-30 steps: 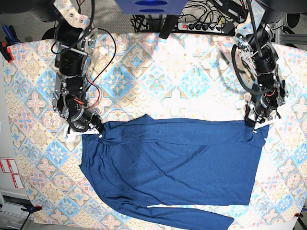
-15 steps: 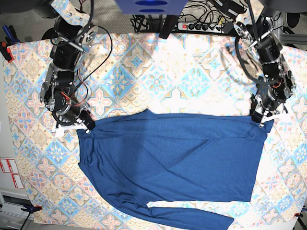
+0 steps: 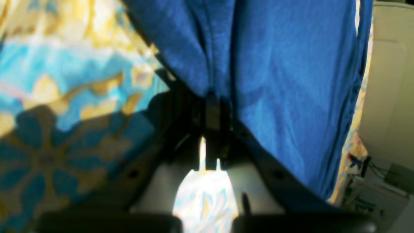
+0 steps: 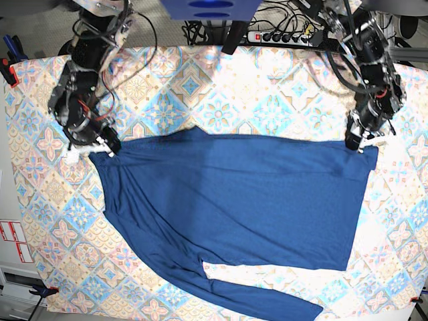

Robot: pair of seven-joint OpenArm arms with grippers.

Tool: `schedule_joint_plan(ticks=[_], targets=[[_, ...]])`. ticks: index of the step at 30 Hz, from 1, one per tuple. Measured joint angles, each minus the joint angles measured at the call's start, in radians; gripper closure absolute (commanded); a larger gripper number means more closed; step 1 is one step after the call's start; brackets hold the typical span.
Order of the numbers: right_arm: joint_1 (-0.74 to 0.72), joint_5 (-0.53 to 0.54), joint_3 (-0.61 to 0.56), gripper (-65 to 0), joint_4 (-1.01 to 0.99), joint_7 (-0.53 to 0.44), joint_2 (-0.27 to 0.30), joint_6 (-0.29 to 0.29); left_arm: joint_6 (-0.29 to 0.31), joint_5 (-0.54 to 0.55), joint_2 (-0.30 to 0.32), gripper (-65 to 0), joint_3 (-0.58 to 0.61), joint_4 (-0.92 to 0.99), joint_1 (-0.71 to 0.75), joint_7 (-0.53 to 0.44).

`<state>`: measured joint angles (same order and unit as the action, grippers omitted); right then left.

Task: Fold the T-shirt properly
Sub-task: 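Pull the gripped edge toward the robot with both grippers, spreading the shirt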

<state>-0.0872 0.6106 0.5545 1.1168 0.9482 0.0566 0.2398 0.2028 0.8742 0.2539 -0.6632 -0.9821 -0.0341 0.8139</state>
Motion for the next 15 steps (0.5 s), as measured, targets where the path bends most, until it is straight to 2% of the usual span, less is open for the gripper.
schedule_joint_plan(ticks=[3,6,11,15], targets=[[0.044,0.003,0.000,-1.1,0.042,0.010,0.016,0.003,-0.005,-0.007,-0.040,0.0,0.001,-0.100,0.069,0.005],[0.081,0.002,0.002,-1.1,0.085,0.020,0.026,0.002,-0.001,0.000,-0.052,0.0,0.006,-0.165,0.125,0.050],[0.140,-0.001,0.052,-1.1,0.156,0.076,0.024,0.002,-0.009,-0.004,-0.071,0.0,0.008,-0.261,0.211,0.071],[0.190,0.002,0.097,-1.1,0.198,0.076,0.022,0.003,-0.007,-0.001,-0.106,0.0,0.006,-0.340,0.293,0.074]])
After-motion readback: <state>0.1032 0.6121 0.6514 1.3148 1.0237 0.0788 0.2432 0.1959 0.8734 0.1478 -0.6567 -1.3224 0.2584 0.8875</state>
